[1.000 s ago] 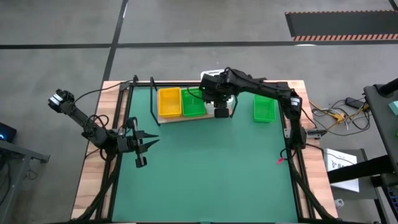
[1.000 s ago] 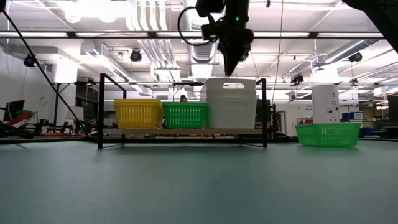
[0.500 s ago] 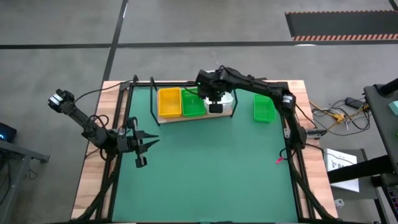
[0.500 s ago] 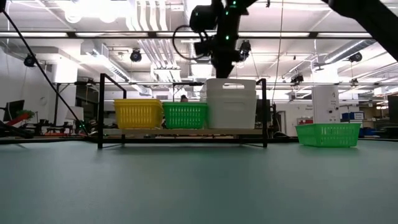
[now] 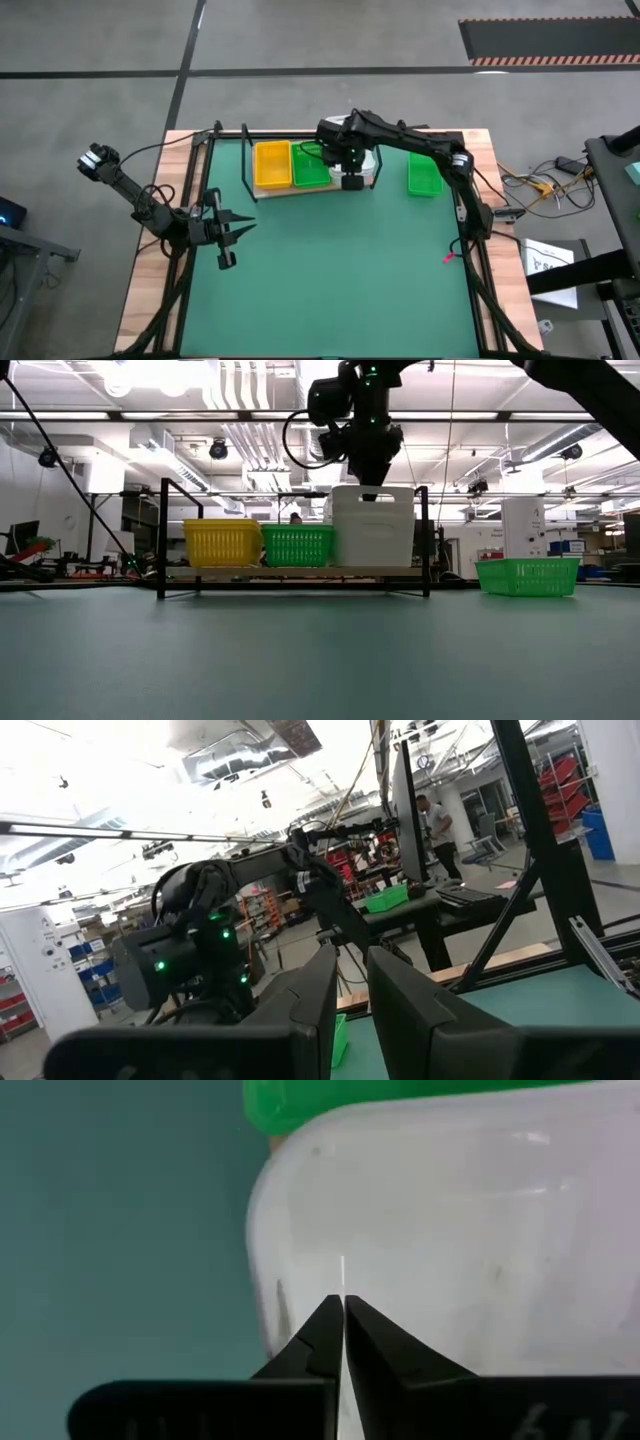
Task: Stack baskets on shelf by color
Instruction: Stack the white bin on the white bin on the shelf, then stack the green bin on the green bin on the shelf
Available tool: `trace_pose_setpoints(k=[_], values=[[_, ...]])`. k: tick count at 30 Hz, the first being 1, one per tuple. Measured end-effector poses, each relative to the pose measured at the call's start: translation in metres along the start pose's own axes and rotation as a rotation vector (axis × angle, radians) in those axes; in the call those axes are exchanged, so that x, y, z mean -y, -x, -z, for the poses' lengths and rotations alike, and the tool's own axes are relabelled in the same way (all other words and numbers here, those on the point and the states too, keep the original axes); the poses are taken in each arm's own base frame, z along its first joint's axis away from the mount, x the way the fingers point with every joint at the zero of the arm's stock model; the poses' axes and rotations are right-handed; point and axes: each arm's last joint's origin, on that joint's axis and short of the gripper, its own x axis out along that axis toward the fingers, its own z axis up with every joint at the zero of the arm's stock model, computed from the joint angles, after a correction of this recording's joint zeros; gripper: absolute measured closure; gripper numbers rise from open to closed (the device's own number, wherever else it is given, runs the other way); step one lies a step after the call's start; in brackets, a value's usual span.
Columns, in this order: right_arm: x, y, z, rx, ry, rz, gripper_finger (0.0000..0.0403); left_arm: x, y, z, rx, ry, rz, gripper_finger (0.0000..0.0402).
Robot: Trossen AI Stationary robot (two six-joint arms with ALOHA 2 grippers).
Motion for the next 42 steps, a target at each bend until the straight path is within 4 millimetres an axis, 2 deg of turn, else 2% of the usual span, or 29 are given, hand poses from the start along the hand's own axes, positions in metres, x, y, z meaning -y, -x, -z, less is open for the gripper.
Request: trace_pose_setpoints(k=[4,9,15,20,24,28,36,39,42], values=[[-0.002,0.007,0.002,-0.003,0.007,0.053,0.0392,0.000,0.000,0.000,0.001,0.001,-0.001,0.0357],[-0.021,0.046,0.008,0.108,0.009,0.105,0.0392,0.000,0.000,0.000,0.002,0.002,-0.001,0.0357],[-0.077,0.088,0.022,0.271,0.061,0.060,0.0392,0.000,0.000,0.000,0.003,0.034,-0.001,0.0357],[-0.131,0.101,0.041,0.447,0.144,-0.015,0.0392,0.003,-0.002,0.001,-0.001,0.083,0.002,0.0357],[-0.159,0.087,0.063,0.517,0.155,-0.053,0.0392,0.007,-0.004,0.004,-0.013,0.108,0.009,0.0357],[-0.165,0.064,0.096,0.491,0.064,-0.085,0.0392,0.009,-0.005,0.006,-0.020,0.118,0.013,0.0357],[-0.135,0.013,0.163,0.264,-0.269,-0.037,0.0392,0.011,-0.007,0.005,-0.002,0.137,0.002,0.0357],[-0.120,-0.006,0.184,0.213,-0.447,0.058,0.0392,0.011,-0.007,0.005,-0.002,0.137,0.001,0.0357],[-0.104,-0.021,0.199,0.169,-0.616,0.070,0.0391,0.010,-0.006,0.004,0.003,0.142,-0.002,0.0357]])
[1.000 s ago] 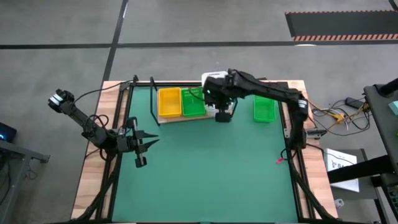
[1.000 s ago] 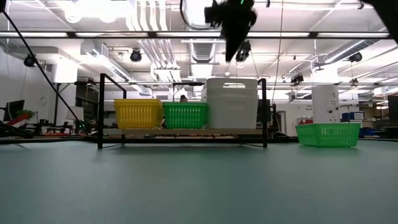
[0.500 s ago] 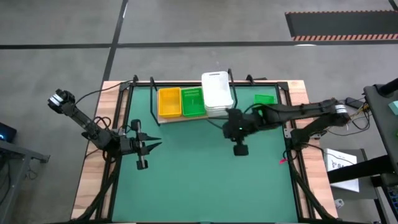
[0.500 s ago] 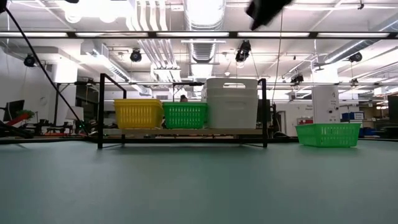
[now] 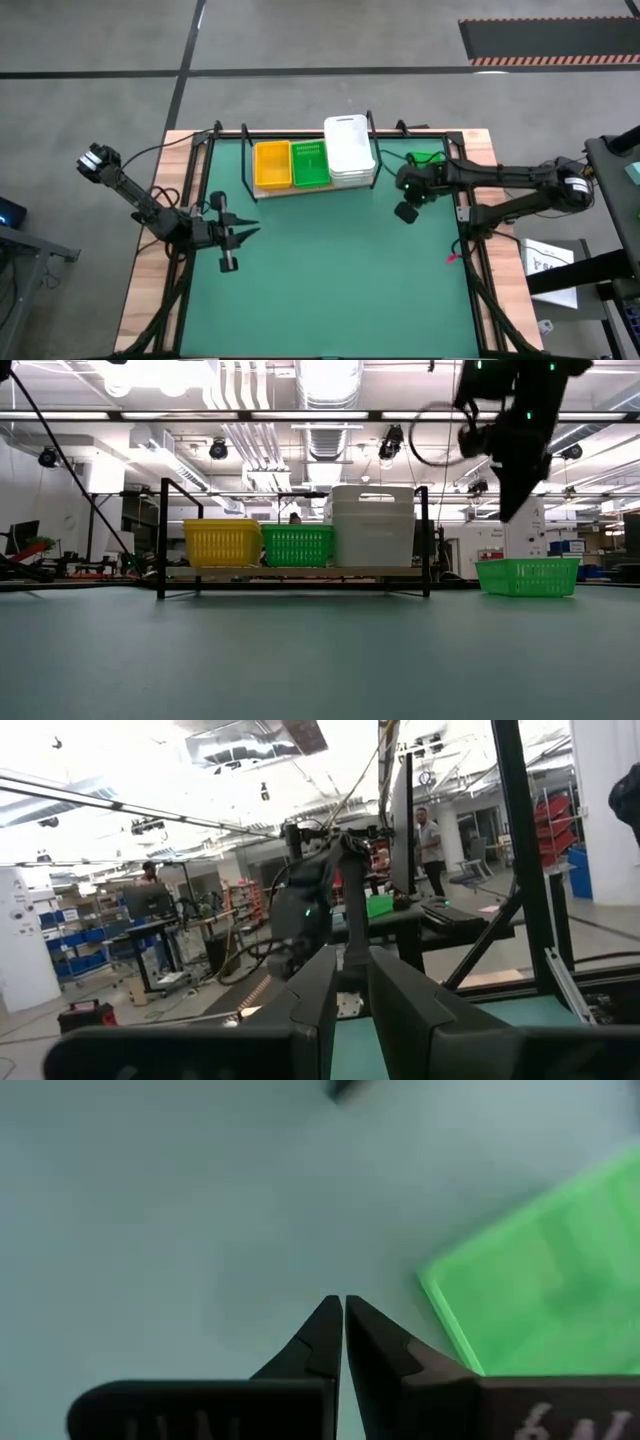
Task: Stack baskets on shelf by color
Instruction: Stack the green bin on the green bin on the shelf
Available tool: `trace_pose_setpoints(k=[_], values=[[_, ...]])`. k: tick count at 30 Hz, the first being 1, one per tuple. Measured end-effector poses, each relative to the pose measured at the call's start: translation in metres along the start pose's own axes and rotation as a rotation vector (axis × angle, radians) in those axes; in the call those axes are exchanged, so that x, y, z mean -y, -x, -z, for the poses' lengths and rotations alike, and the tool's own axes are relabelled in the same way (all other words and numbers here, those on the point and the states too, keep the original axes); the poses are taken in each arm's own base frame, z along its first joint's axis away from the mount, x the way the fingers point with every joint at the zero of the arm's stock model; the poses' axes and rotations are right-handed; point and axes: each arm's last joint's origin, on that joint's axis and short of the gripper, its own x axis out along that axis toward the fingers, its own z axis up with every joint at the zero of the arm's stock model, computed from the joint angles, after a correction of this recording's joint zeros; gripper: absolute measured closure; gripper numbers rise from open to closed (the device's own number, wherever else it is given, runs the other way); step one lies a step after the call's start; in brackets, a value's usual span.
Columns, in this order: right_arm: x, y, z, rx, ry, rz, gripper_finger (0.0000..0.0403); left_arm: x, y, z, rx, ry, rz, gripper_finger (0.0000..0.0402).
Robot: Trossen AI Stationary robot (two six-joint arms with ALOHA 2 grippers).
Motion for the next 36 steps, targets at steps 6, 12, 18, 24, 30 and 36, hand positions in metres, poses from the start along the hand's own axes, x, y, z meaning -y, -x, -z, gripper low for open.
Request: trace_pose_setpoints(k=[6,12,18,24,30,36], values=[[0.025,-0.018,0.006,-0.062,-0.128,0.031,0.0352,-0.002,0.001,-0.002,0.010,-0.020,-0.005,0.0357],[0.044,-0.028,0.003,-0.101,-0.142,0.073,0.0288,-0.004,0.002,-0.004,0.020,-0.034,-0.011,0.0357],[0.048,-0.039,0.002,-0.158,-0.064,0.081,0.0250,-0.004,0.002,-0.004,0.019,-0.050,-0.010,0.0357],[0.048,-0.054,-0.001,-0.200,-0.104,0.172,0.0243,-0.004,0.002,-0.005,0.028,-0.057,-0.015,0.0357],[0.047,-0.068,-0.003,-0.261,-0.095,0.177,0.0262,-0.005,0.002,-0.006,0.031,-0.055,-0.017,0.0357],[0.040,-0.072,-0.002,-0.312,-0.089,0.033,0.0348,-0.006,0.002,-0.006,0.032,-0.054,-0.018,0.0357]])
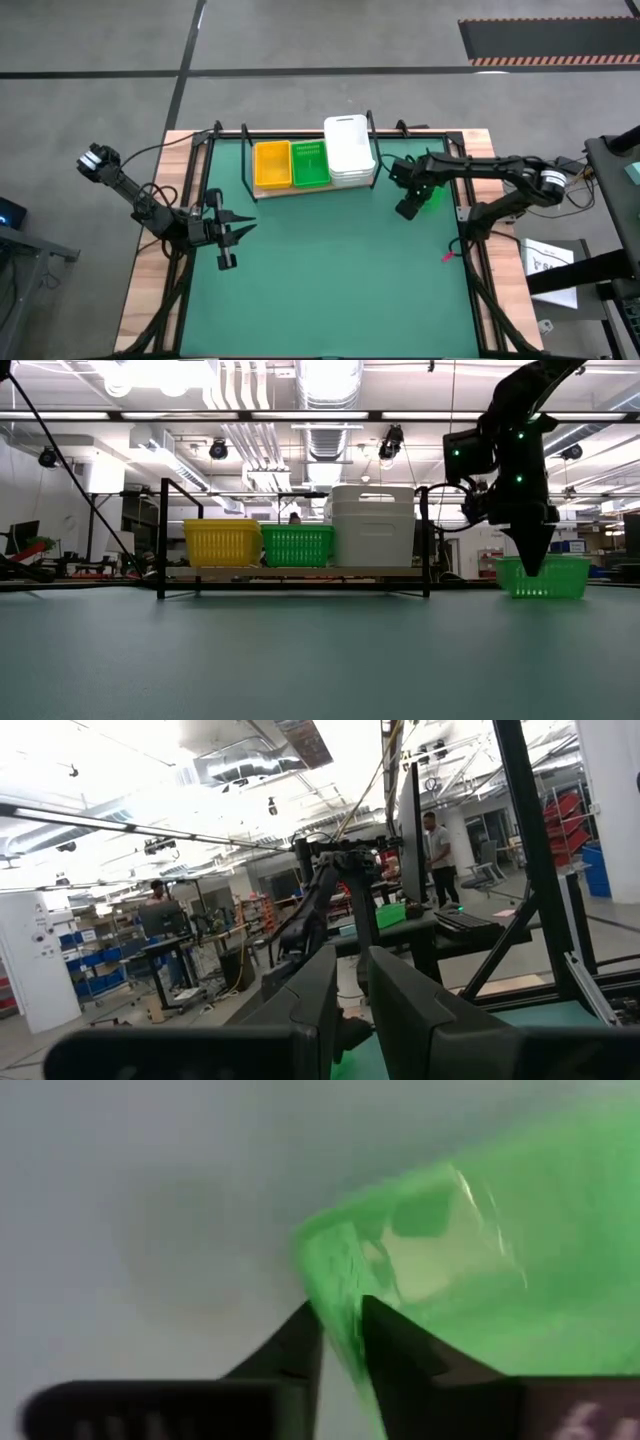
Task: Stack baskets on shelf by color
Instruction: Stack the green bin on the green bin on the shelf
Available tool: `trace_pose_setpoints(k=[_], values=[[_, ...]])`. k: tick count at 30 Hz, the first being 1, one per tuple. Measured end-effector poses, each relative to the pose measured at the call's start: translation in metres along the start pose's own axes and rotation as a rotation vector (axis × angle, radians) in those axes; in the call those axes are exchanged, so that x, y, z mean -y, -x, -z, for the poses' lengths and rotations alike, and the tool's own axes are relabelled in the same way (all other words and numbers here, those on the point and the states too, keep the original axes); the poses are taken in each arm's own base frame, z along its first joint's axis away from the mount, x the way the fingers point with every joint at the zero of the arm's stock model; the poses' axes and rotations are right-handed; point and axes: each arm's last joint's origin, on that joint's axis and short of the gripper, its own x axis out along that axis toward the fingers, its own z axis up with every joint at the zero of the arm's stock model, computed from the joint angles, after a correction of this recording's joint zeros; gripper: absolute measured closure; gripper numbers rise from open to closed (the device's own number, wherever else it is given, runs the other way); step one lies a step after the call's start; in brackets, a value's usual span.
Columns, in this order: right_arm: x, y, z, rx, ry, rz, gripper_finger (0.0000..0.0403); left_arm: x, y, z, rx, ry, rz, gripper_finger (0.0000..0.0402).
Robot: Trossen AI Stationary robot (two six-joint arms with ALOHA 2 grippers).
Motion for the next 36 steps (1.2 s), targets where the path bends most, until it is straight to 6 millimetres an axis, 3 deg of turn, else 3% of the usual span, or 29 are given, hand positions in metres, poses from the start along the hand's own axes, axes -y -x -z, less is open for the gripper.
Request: trace_pose_setpoints(k=[3,9,16,22,28,36], values=[[-0.010,0.004,0.005,-0.004,0.038,-0.057,0.0385,0.000,0.000,0.000,0.000,0.000,0.000,0.0357],[-0.044,0.016,0.023,-0.010,0.135,-0.203,0.0390,0.000,0.000,0.000,0.000,0.000,0.000,0.0357],[-0.106,0.042,0.038,0.070,0.342,-0.322,0.0390,0.000,0.000,0.000,0.000,0.001,0.000,0.0357],[-0.165,0.080,0.046,0.220,0.530,-0.458,0.0391,0.000,0.000,0.000,0.000,0.001,0.000,0.0357],[-0.217,0.124,0.033,0.448,0.665,-0.419,0.0391,0.000,0.000,0.000,0.000,0.000,0.000,0.0357],[-0.268,0.161,-0.011,0.671,0.860,-0.304,0.0391,-0.001,0.000,0.000,0.001,0.002,0.000,0.0357]])
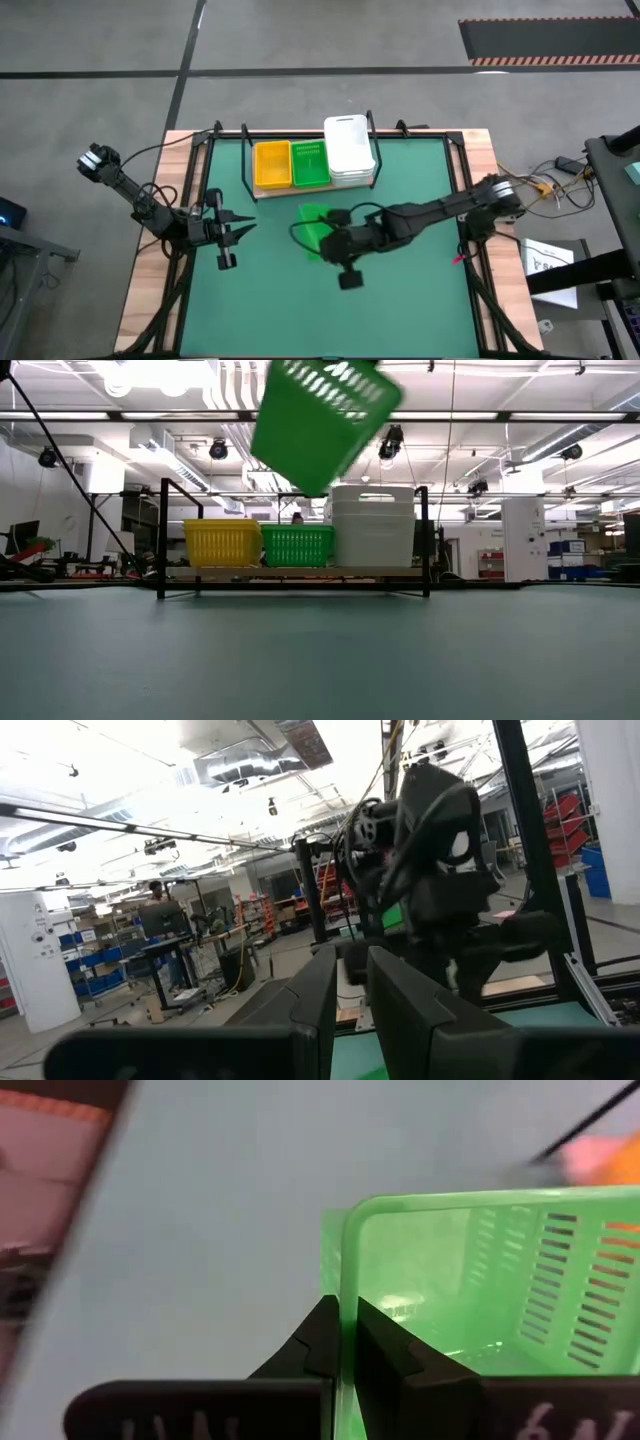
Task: Stack baskets on shelf by color
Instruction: Stack the green bin on the green bin on the shelf
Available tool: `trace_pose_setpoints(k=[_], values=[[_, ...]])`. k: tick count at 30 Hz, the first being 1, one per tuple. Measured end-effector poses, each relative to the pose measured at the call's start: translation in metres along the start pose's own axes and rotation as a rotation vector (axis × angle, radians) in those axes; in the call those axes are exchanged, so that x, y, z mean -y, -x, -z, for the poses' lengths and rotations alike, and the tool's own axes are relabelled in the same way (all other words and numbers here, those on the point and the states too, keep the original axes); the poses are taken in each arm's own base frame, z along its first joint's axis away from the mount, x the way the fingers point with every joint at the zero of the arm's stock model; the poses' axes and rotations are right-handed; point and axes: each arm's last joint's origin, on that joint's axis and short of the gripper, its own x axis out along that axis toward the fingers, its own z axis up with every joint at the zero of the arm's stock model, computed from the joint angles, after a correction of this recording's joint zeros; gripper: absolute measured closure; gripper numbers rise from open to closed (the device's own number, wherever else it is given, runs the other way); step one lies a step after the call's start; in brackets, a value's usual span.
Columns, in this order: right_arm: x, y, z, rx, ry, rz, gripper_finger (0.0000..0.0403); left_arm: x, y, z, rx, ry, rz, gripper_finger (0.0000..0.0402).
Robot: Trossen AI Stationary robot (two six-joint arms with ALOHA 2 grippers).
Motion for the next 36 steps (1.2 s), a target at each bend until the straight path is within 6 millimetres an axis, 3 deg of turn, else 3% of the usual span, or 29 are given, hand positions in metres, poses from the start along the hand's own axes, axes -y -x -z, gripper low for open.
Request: trace_pose_setpoints(k=[4,10,14,21,28,36], values=[[0.021,-0.011,-0.019,-0.058,0.083,0.179,0.0391,0.000,0.000,0.000,0.000,0.000,0.000,0.0357],[0.072,-0.034,-0.038,-0.126,0.172,0.332,0.0391,0.000,0.000,0.000,0.001,-0.016,0.000,0.0357],[0.112,-0.049,-0.040,-0.181,0.169,0.369,0.0391,0.000,0.000,0.000,0.001,-0.017,0.000,0.0357],[0.173,-0.058,-0.029,-0.275,0.078,0.383,0.0391,0.000,0.000,0.000,0.001,-0.017,0.000,0.0357],[0.205,-0.069,-0.013,-0.316,0.009,0.321,0.0390,0.000,0.000,0.000,0.001,-0.017,0.000,0.0357],[0.214,-0.069,-0.009,-0.325,-0.018,0.330,0.0390,0.000,0.000,0.000,0.000,-0.019,0.001,0.0357]])
